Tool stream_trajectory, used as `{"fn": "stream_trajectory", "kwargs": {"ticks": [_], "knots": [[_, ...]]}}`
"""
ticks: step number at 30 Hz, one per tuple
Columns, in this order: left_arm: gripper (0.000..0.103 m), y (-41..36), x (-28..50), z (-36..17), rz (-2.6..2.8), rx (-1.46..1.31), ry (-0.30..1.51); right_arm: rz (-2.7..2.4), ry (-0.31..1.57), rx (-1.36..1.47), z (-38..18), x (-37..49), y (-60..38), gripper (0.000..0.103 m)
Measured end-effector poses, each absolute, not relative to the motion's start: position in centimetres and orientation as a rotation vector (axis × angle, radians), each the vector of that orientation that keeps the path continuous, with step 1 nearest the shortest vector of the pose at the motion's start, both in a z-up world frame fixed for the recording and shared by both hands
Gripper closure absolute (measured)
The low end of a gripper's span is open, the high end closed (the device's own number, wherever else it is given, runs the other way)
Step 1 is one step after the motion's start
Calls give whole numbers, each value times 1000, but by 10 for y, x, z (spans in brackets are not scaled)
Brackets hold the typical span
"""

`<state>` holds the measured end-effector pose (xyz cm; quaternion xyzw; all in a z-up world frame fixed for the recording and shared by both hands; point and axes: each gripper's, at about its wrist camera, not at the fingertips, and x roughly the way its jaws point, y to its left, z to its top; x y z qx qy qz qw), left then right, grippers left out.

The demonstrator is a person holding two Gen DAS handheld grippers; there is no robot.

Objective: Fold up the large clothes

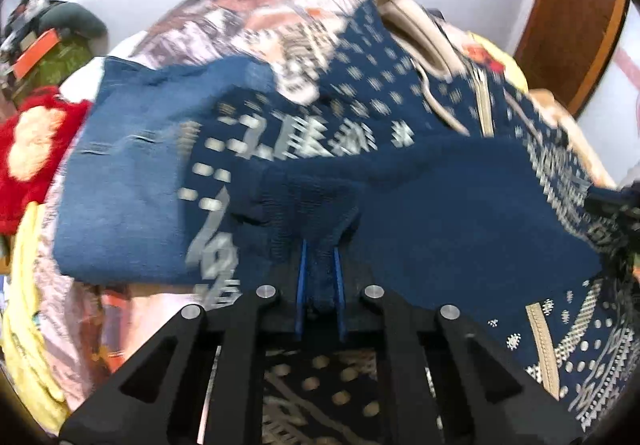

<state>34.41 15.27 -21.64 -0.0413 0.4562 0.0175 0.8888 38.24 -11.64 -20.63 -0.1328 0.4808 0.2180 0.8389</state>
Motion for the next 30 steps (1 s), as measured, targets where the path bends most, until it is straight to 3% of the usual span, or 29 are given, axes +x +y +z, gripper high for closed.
{"fn": "stream_trajectory", "kwargs": {"ticks": [5,10,16,18,20,27,28,30], "knots": [[92,201,318,-183,120,-137,875,474,1017,-272,-208,386,-113,94],[92,249,310,-185,294,-112,916,506,997,-285,-203,383,-102,94],[90,245,306,-183,236,-141,920,560,982,-328,-201,375,-83,94],[80,225,312,-184,171,-137,925,566,999,-367,-211,375,-75,94],[60,198,319,-187,90,-131,930,544,1032,-444,-230,377,-66,94],[54,117,350,-217,-109,-90,1002,534,938,-547,-239,371,-66,93],[54,108,353,-225,-131,-83,1022,531,933,-550,-240,371,-67,90],[51,92,358,-245,-118,-28,1057,473,898,-582,-240,372,-70,61]]}}
